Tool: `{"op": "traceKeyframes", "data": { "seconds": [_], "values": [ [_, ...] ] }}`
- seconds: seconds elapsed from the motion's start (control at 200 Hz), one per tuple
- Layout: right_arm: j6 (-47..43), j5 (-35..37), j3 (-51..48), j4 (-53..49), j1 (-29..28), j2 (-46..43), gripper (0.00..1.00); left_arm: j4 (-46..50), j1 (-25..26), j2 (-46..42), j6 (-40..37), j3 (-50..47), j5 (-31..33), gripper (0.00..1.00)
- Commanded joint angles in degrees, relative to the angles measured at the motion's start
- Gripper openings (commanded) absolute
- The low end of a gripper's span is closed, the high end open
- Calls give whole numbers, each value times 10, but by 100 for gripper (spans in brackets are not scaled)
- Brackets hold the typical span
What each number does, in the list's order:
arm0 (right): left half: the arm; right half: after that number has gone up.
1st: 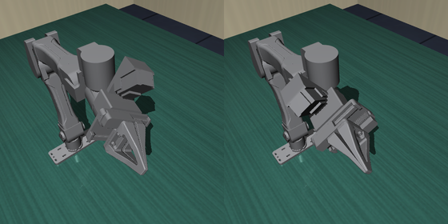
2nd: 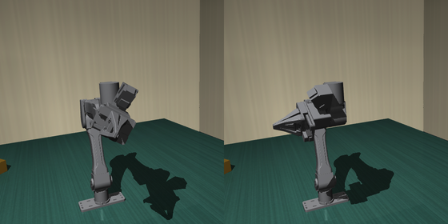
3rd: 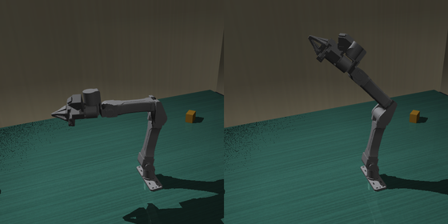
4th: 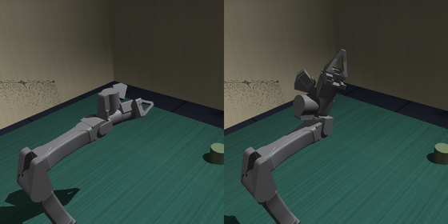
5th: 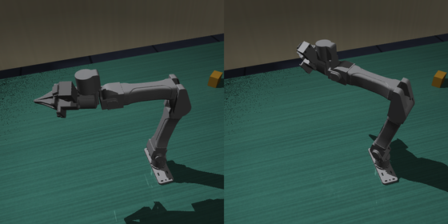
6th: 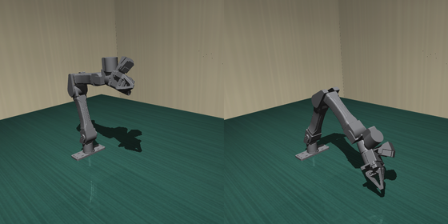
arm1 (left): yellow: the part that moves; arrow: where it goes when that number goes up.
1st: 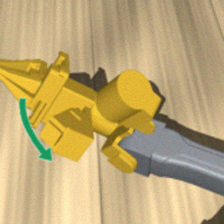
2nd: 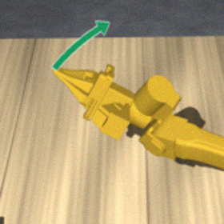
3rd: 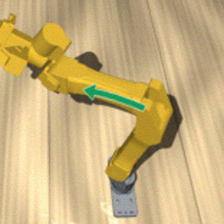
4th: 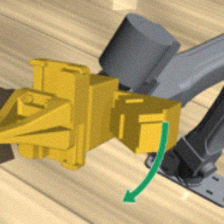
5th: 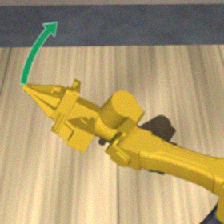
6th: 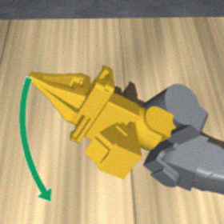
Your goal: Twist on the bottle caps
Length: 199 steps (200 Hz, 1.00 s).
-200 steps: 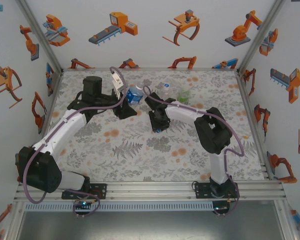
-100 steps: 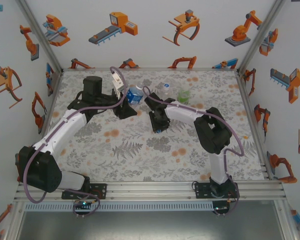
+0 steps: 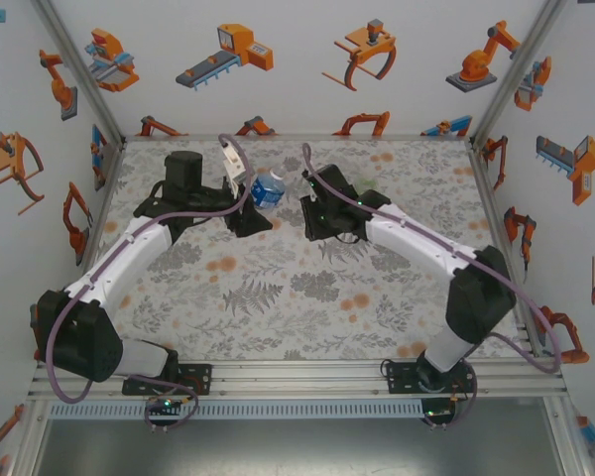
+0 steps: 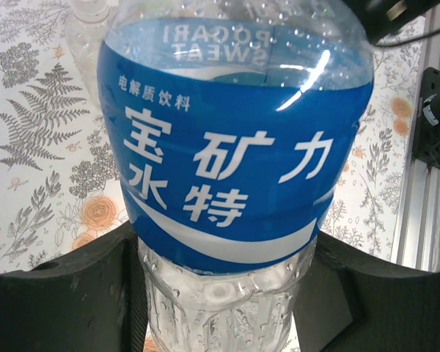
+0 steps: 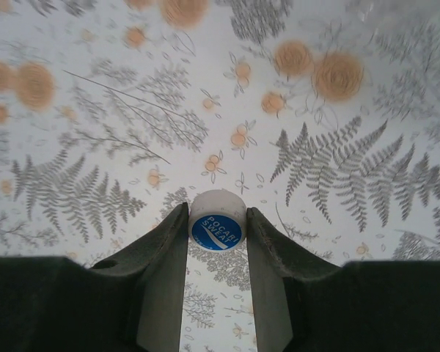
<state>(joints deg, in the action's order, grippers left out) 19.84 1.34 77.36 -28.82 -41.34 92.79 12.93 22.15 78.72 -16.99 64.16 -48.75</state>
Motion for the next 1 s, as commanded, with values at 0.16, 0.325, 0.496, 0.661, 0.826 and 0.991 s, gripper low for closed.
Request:
{"op": "traceKeyframes", "data": {
  "seconds": [0.16,0.325,0.496,0.661,0.826,0.991],
  "values": [
    [-183,-83,-38,61,0,-142,26,25,9,-49,-103,-13,-39,0],
    [-293,-156,-46,67,0,-215,26,59,27,-60,-157,-14,-19,0],
    [-378,-228,-30,49,0,-255,24,110,58,-74,-273,-27,20,0],
    [-458,-300,-30,31,0,-275,23,132,75,-81,-316,-35,63,0],
    [-493,-353,-33,35,0,-273,23,153,83,-83,-359,-38,83,0],
    [-504,-396,-39,52,-1,-268,23,161,87,-79,-367,-36,94,0]
  ]
}}
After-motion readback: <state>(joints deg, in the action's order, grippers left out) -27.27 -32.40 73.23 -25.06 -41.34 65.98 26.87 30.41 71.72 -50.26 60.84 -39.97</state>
